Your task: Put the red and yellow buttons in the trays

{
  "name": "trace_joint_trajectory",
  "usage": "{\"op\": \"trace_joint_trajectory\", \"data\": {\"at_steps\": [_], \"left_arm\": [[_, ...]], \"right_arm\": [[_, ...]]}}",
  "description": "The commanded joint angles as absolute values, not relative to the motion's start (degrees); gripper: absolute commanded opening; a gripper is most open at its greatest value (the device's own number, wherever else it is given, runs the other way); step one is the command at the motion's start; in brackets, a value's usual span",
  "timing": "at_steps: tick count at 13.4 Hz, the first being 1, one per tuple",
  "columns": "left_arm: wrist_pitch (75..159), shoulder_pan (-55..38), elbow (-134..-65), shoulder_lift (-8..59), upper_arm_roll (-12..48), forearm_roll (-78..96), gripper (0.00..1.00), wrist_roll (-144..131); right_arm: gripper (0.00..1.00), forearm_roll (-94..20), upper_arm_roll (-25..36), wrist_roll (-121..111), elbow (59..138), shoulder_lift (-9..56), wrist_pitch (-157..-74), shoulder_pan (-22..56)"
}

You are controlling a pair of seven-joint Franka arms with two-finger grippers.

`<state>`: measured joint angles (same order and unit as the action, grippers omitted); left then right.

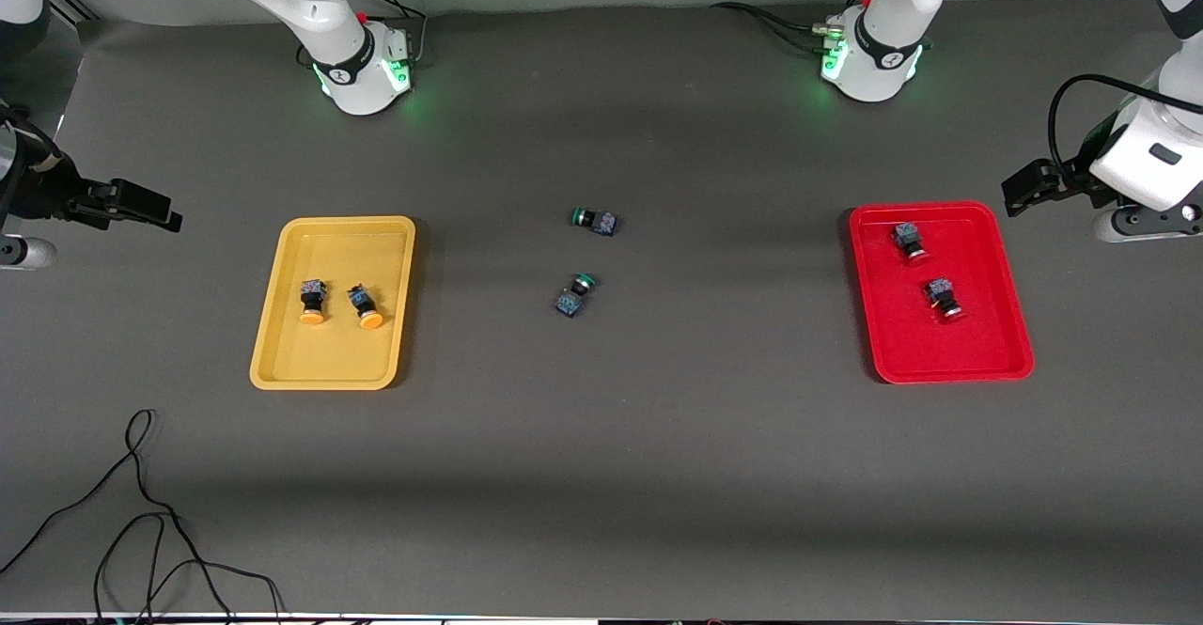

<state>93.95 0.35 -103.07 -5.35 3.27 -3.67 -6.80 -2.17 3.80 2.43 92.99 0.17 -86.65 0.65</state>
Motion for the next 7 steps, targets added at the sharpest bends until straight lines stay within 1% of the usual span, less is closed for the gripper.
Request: {"op": "trace_joint_trajectory", "data": {"at_steps": [1,7], "left_arm": [[92.55,-0.09,-101.78,-4.92,3.08,-3.78,1.00,-6.77],[92.64,-0.09,-101.69,-4.66,3.08,-3.87,1.00,-6.77]], "right_arm": [[1.00,-0.79,3.34,3.16,94.13,-1.05,-86.84,0.35],[1.00,-0.79,3.69,3.16,94.31,-1.05,-86.84,0.44]]}}
